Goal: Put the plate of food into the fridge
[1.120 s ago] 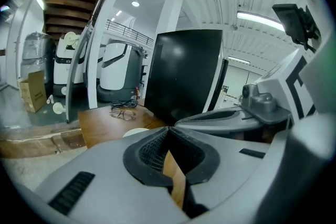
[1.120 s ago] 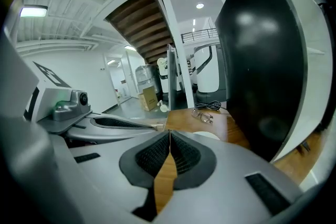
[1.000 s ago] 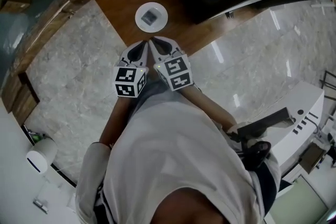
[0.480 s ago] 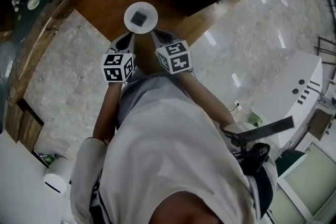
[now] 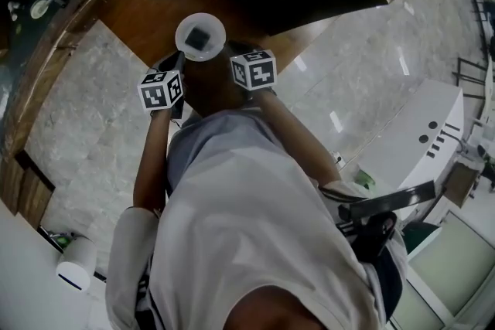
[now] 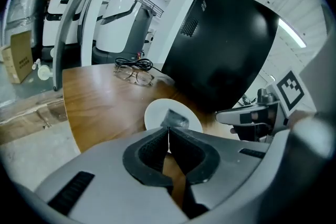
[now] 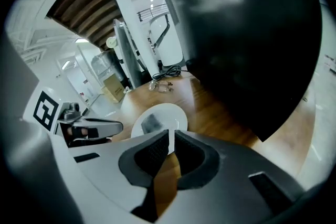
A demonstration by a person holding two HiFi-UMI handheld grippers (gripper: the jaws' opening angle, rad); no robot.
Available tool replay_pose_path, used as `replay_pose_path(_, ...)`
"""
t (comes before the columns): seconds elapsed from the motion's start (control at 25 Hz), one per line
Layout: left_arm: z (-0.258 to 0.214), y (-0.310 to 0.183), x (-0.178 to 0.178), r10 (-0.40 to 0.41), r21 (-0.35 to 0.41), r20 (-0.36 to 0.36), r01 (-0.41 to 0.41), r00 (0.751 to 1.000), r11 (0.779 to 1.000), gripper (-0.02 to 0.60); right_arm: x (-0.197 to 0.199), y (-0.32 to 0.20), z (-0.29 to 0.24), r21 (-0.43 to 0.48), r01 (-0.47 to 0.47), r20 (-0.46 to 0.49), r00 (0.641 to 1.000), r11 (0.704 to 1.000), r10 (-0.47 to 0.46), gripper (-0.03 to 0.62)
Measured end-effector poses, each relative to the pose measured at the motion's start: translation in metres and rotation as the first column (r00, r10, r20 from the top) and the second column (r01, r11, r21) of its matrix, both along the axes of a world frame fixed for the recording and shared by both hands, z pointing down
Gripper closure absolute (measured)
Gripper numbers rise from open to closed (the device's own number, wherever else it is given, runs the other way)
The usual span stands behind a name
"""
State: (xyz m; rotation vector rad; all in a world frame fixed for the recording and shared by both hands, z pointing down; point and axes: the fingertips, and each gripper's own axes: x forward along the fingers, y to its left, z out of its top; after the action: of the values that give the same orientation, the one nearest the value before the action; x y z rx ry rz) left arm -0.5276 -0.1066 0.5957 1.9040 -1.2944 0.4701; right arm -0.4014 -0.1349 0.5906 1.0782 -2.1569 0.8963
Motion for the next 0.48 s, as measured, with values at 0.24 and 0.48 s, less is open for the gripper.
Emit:
replay_pose_path(0.24, 0.017, -0.016, -0.012, -0.043, -0.041, 0.017, 0.044, 0.999, 0.998, 0.562, 0.010, -0.030, 0.039, -0.168, -0.109, 0.113, 0.985, 0.980, 0.129, 0.554)
replay_pose_path(0.48, 0.027, -0.038, -0.030, -0.018, -0.079, -0.020, 0.016, 1.000, 0.997, 0.561, 0.000, -0.024, 0.056, -0.278, -0.110, 0.241, 0.953, 0.954, 0.181, 0.428)
